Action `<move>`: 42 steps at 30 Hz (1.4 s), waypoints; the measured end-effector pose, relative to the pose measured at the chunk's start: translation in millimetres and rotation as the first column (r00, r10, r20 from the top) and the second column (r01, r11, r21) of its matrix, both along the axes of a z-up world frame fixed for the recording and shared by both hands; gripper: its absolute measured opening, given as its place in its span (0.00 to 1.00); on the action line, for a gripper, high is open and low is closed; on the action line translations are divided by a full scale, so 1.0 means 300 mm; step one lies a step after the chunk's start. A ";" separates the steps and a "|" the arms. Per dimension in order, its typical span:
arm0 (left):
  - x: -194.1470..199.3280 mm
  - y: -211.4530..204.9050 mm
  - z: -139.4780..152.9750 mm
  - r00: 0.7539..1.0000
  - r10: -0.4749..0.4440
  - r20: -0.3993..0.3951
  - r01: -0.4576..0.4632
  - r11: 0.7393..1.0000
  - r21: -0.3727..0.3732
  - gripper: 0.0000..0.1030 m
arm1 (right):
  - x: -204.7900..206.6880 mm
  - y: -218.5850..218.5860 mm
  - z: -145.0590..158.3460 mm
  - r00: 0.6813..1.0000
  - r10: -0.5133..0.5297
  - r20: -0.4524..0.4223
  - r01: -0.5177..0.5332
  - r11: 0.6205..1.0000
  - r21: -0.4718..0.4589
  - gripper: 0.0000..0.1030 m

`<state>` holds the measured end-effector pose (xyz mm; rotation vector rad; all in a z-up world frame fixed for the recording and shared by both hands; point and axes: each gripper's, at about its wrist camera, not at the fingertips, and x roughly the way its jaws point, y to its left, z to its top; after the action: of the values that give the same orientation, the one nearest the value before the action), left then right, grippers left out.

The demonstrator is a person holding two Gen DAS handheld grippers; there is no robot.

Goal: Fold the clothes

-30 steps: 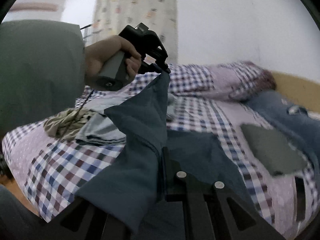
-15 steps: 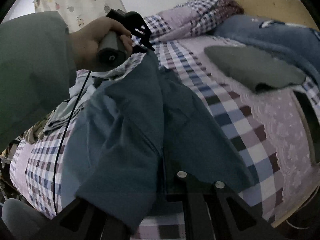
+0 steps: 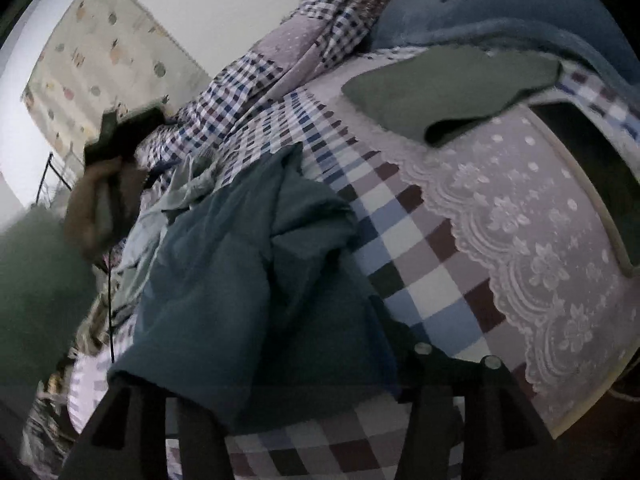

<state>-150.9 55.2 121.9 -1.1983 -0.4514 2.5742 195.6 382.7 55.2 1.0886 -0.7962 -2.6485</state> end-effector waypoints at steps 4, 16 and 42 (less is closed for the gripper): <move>0.090 -0.091 -0.085 0.998 -0.041 0.038 0.046 0.988 -0.149 0.77 | 0.023 0.032 0.001 1.000 -0.020 0.001 0.020 0.999 -0.036 0.55; 0.207 -0.146 -0.297 0.982 -0.120 0.147 0.141 0.980 -0.139 0.28 | 0.103 -0.164 0.111 0.985 0.072 -0.154 0.018 0.854 0.519 0.62; 0.223 -0.309 -0.398 0.992 -0.089 0.092 0.064 0.968 0.243 0.12 | 0.081 0.110 0.006 0.993 -0.113 0.038 0.107 0.985 0.136 0.54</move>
<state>-84.1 -37.4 2.5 -1.2368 -0.7024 2.3220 220.0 415.8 56.9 1.1728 -0.7148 -2.8145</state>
